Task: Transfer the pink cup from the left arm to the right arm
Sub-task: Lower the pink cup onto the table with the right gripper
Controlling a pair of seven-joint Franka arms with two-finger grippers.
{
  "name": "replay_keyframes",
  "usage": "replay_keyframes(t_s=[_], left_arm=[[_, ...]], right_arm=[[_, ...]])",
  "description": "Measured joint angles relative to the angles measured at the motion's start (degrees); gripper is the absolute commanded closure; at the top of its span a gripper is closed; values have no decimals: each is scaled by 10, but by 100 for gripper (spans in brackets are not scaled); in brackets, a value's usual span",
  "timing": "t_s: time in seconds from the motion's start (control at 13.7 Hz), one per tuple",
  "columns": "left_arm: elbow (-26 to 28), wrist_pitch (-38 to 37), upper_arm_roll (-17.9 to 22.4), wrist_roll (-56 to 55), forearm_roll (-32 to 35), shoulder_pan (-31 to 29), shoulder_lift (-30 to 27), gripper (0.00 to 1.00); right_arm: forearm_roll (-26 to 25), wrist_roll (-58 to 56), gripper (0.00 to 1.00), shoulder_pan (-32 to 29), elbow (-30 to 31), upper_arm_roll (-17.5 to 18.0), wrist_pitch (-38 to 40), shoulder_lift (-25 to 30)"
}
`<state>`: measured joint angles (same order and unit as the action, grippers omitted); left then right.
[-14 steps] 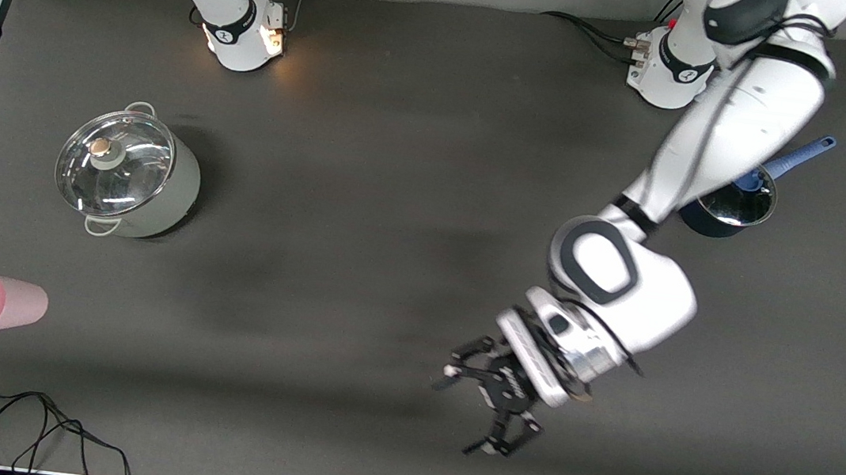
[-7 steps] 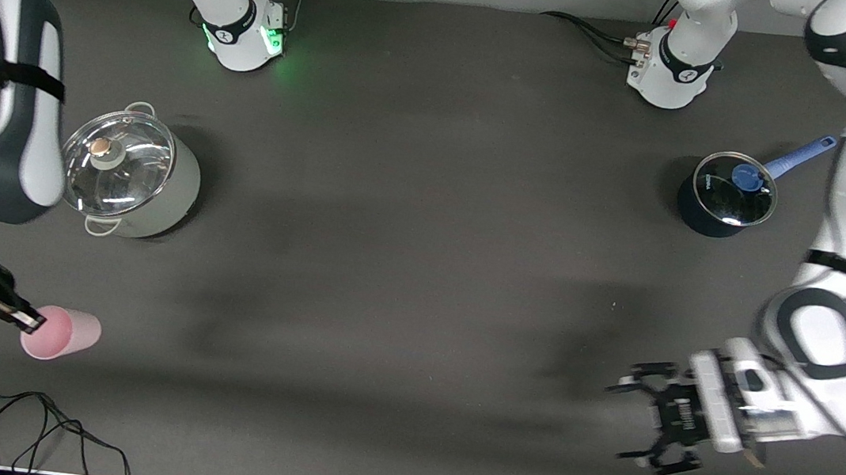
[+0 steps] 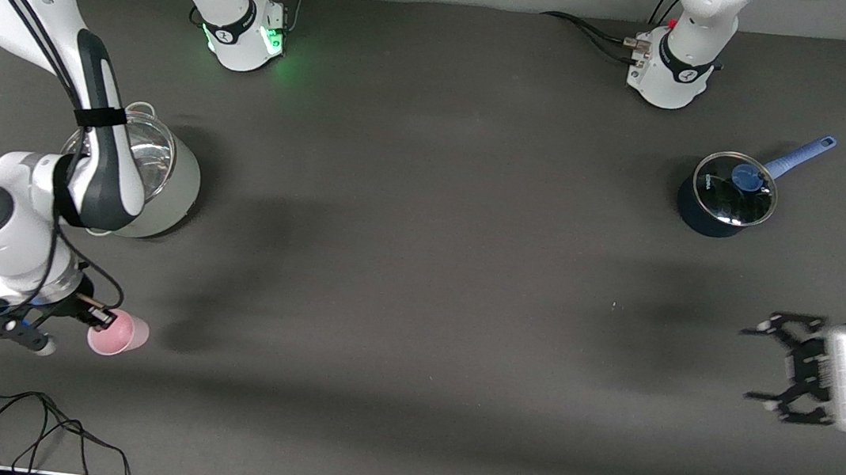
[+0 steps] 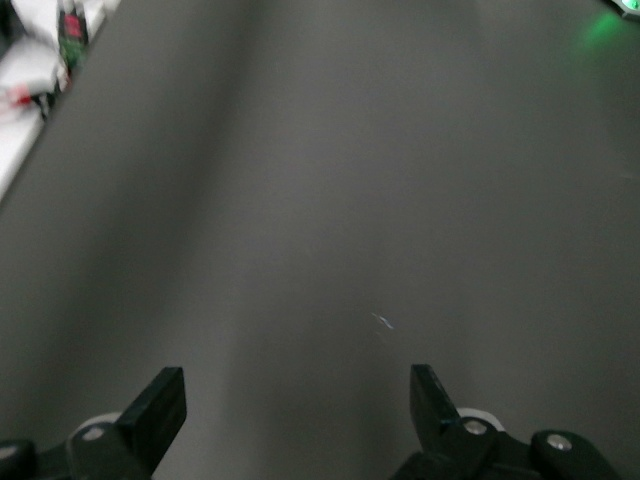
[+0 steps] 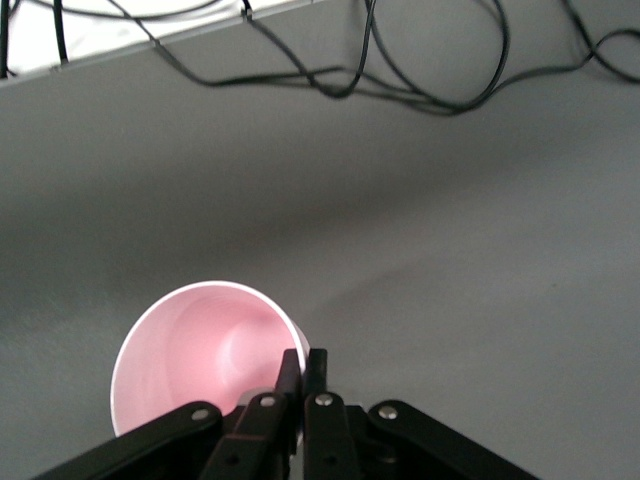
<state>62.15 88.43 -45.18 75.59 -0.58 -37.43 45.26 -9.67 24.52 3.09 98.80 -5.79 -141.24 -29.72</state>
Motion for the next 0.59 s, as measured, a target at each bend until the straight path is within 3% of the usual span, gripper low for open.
replay_keyframes(t_s=[0.22, 0.59], left_arm=[[-55, -73, -1, -76, 84, 0, -56, 0], [-56, -140, -1, -359, 147, 13, -162, 0]], right_arm=[[-1, -10, 100, -2, 87, -6, -103, 16], [-1, -39, 100, -16, 148, -14, -186, 19]])
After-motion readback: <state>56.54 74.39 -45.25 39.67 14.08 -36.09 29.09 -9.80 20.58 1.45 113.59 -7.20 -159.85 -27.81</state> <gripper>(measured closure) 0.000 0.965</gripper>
